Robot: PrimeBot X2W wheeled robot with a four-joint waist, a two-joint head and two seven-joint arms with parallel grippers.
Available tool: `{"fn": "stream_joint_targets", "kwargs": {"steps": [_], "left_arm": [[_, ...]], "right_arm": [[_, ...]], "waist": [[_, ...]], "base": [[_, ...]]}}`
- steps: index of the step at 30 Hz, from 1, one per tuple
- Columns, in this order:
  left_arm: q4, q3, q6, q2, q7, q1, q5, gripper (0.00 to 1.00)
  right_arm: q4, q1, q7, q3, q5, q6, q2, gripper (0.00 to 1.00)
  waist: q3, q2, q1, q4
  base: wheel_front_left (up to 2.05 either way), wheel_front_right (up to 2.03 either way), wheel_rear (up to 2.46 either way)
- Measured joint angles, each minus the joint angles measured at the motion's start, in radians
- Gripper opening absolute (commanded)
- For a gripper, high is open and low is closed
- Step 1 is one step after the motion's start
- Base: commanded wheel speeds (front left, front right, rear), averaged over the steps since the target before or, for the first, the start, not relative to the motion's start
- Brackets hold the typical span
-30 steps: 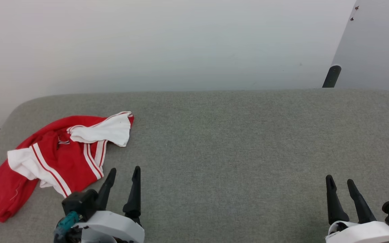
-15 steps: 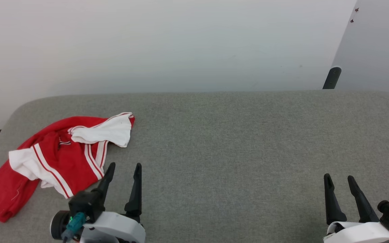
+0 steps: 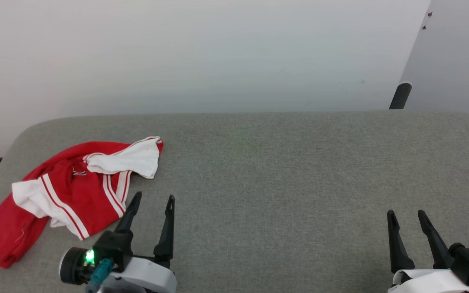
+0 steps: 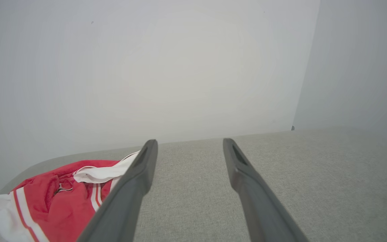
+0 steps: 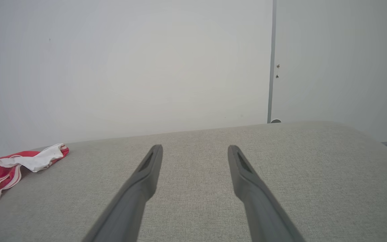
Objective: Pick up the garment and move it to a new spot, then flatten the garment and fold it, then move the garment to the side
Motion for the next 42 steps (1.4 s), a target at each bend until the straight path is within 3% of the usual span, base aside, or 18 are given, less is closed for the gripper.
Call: {"fn": "stream_joint_targets", "kwargs": {"steps": [14, 25, 32, 42], "left_arm": [[0.004, 0.017, -0.026, -0.015, -0.024, 0.004, 0.075, 1.00], [0.075, 0.063, -0.053, -0.034, -0.026, -0.001, 0.040, 1.00], [0.128, 0.122, -0.044, -0.032, -0.026, -0.023, 0.033, 1.00], [0.163, 0.177, -0.026, -0.027, -0.026, -0.033, 0.033, 1.00]], "right_arm": [[-0.019, 0.012, -0.023, 0.003, -0.100, 0.000, -0.001, 1.00], [-0.020, 0.028, -0.023, 0.007, -0.106, 0.000, -0.010, 1.00], [-0.020, 0.029, -0.023, 0.044, -0.105, 0.000, -0.018, 1.00], [-0.005, 0.006, -0.018, 0.112, -0.082, 0.000, -0.023, 1.00]], "waist": [[-0.010, 0.0000, 0.0000, 0.002], [-0.018, 0.0000, 0.0000, 0.026], [-0.025, 0.0000, 0.0001, 0.079], [-0.039, 0.0000, 0.0000, 0.206]], "base": [[0.00, 0.00, 0.00], [0.00, 0.00, 0.00], [0.00, 0.00, 0.00], [0.00, 0.00, 0.00]]}}
